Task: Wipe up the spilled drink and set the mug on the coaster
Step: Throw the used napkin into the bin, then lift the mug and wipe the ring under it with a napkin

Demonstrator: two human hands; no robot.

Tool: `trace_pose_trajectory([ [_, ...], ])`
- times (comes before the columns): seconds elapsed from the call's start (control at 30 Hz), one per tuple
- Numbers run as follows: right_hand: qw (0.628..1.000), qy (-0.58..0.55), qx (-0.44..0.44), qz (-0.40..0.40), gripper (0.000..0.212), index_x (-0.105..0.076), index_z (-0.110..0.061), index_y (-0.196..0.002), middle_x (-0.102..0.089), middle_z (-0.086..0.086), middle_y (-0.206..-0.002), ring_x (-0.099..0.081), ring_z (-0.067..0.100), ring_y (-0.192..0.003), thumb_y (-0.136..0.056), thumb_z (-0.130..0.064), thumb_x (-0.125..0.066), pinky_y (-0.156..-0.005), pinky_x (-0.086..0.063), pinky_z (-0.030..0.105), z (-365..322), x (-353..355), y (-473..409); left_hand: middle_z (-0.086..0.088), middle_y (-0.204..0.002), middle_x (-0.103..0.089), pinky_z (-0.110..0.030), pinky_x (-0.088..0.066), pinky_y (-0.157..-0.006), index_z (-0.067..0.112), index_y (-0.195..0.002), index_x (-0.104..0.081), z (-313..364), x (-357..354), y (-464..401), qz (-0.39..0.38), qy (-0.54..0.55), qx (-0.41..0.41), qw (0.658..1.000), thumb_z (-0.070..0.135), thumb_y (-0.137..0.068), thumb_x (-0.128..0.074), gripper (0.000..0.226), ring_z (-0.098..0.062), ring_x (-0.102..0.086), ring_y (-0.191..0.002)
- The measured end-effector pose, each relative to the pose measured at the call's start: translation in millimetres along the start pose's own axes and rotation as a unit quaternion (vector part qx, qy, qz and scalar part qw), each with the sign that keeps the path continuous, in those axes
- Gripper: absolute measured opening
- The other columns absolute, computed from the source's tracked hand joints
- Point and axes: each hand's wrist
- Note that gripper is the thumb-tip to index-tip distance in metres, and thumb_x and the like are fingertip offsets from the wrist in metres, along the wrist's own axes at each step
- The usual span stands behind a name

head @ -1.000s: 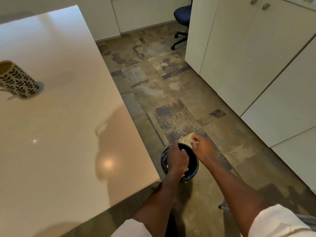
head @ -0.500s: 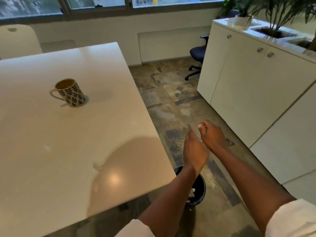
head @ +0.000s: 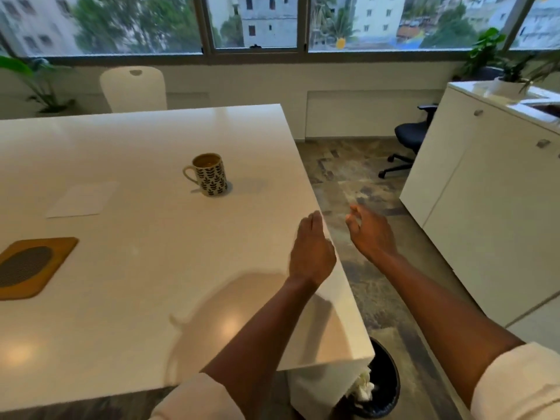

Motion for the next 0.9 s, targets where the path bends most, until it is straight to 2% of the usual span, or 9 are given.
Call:
trace_pose_trajectory([
  [0.07,1.0,-0.005,0.03,-0.003,0.032,-0.06,-0.015,-0.124,-0.068,0.01,-0.119,-0.064,0.029,-0.106,-0.095,-0.026,-0.051,-0.087,-0.052,0.038,-22,-14,-7,-0.01,-0.162,-0.02,-0.031,-0.017,-0.12,0.008,-0.155,-0.016,-27,16,-6,0.015,-0.028,0.011,0.999,0.018,-0.099,-0.04,0.062,-0.024,-0.015,-0.15],
  [0.23,0.996,-0.015,0.085,-0.017,0.032,-0.061,-0.021,-0.126,-0.065,0.003,-0.128,-0.059,0.023,-0.117,-0.095,-0.021,-0.052,-0.101,-0.048,0.041,-84,-56,-20,-0.004,-0.164,-0.015,-0.028,-0.016,-0.119,0.012,-0.156,-0.012,-93,68,-17,0.061,-0.06,0.05,0.995,0.021,-0.101,-0.037,0.061,-0.018,-0.01,-0.152],
  [0.33,0.993,-0.02,0.112,-0.024,0.03,-0.063,-0.021,-0.122,-0.068,0.003,-0.122,-0.06,0.025,-0.112,-0.094,-0.019,-0.054,-0.097,-0.048,0.037,-122,-88,-21,-0.005,-0.165,-0.011,-0.028,-0.014,-0.119,0.013,-0.156,-0.009,-137,102,-18,0.069,-0.075,0.076,0.992,0.022,-0.102,-0.037,0.062,-0.017,-0.007,-0.152],
  [0.5,0.988,-0.031,0.145,-0.044,0.027,-0.065,-0.021,-0.118,-0.069,0.002,-0.116,-0.061,0.022,-0.107,-0.093,-0.017,-0.054,-0.093,-0.05,0.038,-184,-144,-15,-0.007,-0.165,-0.01,-0.027,-0.011,-0.119,0.011,-0.156,-0.008,-209,157,-16,0.086,-0.097,0.104,0.986,0.022,-0.101,-0.036,0.062,-0.019,-0.007,-0.152],
  [0.67,0.982,-0.049,0.167,-0.067,0.026,-0.067,-0.021,-0.116,-0.069,0.001,-0.118,-0.061,0.021,-0.11,-0.093,-0.018,-0.055,-0.093,-0.049,0.035,-246,-198,-17,-0.01,-0.164,-0.011,-0.026,-0.009,-0.118,0.008,-0.155,-0.01,-269,207,-19,0.09,-0.11,0.119,0.983,0.018,-0.101,-0.035,0.061,-0.021,-0.007,-0.152],
  [0.9,0.974,-0.06,0.192,-0.106,0.025,-0.066,-0.022,-0.114,-0.07,-0.002,-0.115,-0.06,0.018,-0.107,-0.092,-0.019,-0.054,-0.088,-0.047,0.031,-320,-264,-21,-0.009,-0.164,-0.013,-0.033,-0.021,-0.118,0.011,-0.155,-0.011,-342,272,-21,0.102,-0.124,0.147,0.976,0.017,-0.099,-0.038,0.063,-0.021,-0.009,-0.152],
])
Point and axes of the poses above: each hand's wrist, its own y-axis away from the middle knuckle, its own x-axis out of the back of the hand, z = x × y
